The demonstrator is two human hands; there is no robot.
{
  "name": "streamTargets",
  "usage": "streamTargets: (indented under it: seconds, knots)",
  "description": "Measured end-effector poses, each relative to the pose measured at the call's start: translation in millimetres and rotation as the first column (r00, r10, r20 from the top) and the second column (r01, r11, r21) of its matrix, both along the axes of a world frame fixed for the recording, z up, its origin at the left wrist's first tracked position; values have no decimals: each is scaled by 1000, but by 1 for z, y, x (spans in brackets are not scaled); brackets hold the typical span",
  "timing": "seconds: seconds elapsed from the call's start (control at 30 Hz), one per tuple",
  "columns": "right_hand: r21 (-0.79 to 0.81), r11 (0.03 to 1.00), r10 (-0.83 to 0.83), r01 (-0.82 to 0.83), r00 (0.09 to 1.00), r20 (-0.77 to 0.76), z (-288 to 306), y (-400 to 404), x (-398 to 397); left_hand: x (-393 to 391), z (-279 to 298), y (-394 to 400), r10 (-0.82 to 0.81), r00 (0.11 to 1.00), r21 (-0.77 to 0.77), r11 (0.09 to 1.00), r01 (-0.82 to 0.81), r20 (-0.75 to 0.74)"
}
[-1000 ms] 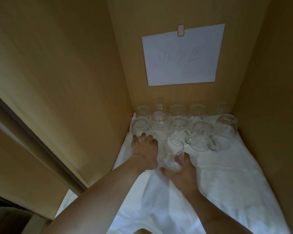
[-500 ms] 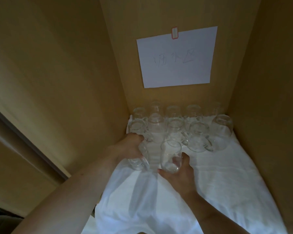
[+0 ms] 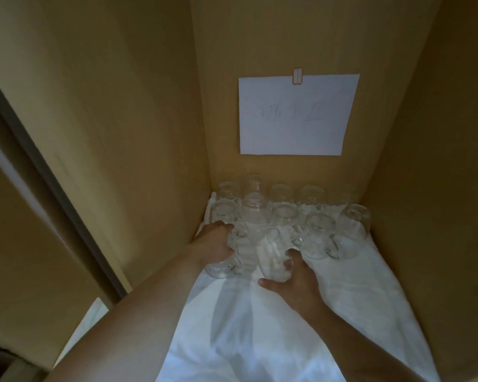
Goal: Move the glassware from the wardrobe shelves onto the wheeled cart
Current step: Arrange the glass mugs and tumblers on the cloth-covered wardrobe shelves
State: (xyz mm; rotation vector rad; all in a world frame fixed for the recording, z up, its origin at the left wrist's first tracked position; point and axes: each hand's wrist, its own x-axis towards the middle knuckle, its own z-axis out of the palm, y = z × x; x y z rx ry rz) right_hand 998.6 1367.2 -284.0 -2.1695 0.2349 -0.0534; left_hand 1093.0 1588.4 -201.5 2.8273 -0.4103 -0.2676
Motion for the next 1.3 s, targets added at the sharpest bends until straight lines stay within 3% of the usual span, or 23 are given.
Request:
streamTargets:
  seconds: [0.13,0.33,0.5,0.6,0.93,1.3]
  knots:
    - [-333,942,46,-46,999,-9,40,-20,10,-1,-5,3,-4,1000,-20,1000,4,30]
    - [-634,763,178,-125,984,19,78,-15,28,2,-10,2,8,1000,-64,998,-8,3]
    - [-857,447,367,-258,926,-87,95,16,43,3,-12,3,10,1000,-91,996,-11,-9]
    - [-898,352,405,-264,908,-108,97,29,54,2,-12,3,2,1000,-100,995,-4,-14]
    - [-839,447,430,-310,897,-103,98,51,86,-1,-7,-1,31,1000,-97,995,-31,-3]
    - [-837,471,360,-280,927,-108,92,48,72,-9,-7,-9,116,990,-135,985,-104,84]
